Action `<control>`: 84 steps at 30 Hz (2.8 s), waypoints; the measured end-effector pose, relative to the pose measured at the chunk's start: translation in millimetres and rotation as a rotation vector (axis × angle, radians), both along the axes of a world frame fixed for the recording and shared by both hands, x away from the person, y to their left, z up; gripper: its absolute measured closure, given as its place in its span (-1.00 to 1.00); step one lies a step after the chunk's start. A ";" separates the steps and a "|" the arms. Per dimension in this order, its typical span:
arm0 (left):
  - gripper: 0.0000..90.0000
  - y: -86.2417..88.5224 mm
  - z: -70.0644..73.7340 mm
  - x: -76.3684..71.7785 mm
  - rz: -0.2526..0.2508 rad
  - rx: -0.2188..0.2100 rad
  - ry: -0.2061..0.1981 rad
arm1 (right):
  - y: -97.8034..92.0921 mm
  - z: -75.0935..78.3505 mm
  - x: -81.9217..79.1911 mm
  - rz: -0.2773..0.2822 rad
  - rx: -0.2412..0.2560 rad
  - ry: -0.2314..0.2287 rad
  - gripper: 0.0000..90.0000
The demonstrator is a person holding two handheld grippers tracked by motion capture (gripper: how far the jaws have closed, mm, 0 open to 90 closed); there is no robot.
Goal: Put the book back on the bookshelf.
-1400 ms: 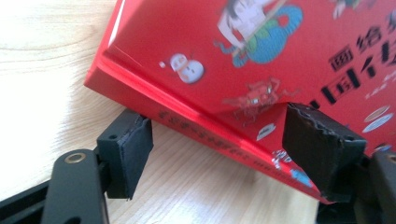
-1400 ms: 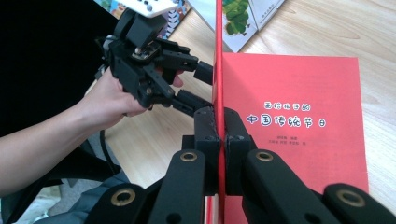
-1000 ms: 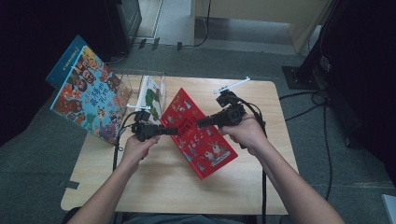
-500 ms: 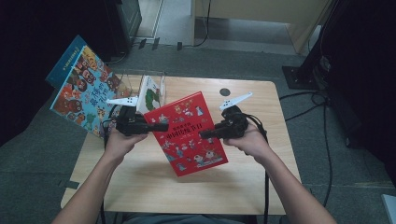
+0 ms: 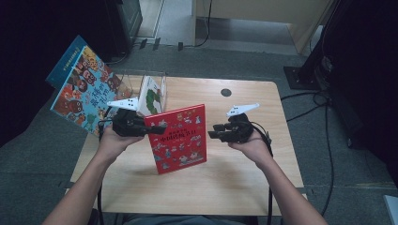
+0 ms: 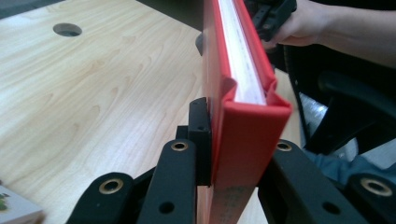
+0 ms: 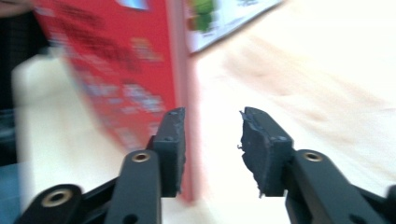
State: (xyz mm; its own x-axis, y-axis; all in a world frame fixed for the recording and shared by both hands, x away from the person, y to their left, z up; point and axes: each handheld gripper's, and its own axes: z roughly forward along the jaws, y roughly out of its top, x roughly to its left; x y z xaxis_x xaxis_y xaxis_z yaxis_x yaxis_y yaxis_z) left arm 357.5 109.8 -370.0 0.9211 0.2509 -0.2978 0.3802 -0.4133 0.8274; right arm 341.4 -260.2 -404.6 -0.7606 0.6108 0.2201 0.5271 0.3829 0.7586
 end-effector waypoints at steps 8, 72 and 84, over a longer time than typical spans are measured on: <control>0.80 1.1 2.8 -0.3 0.001 0.037 0.003 | 12.7 -15.2 -12.8 -0.008 0.017 -0.165 0.71; 0.78 7.8 91.0 43.6 0.160 0.451 0.366 | 5.1 -72.4 -9.2 -0.123 -0.040 -0.078 0.15; 0.78 45.5 96.5 39.4 0.252 0.445 0.400 | 0.7 -100.3 -7.3 -0.169 -0.114 -0.063 0.07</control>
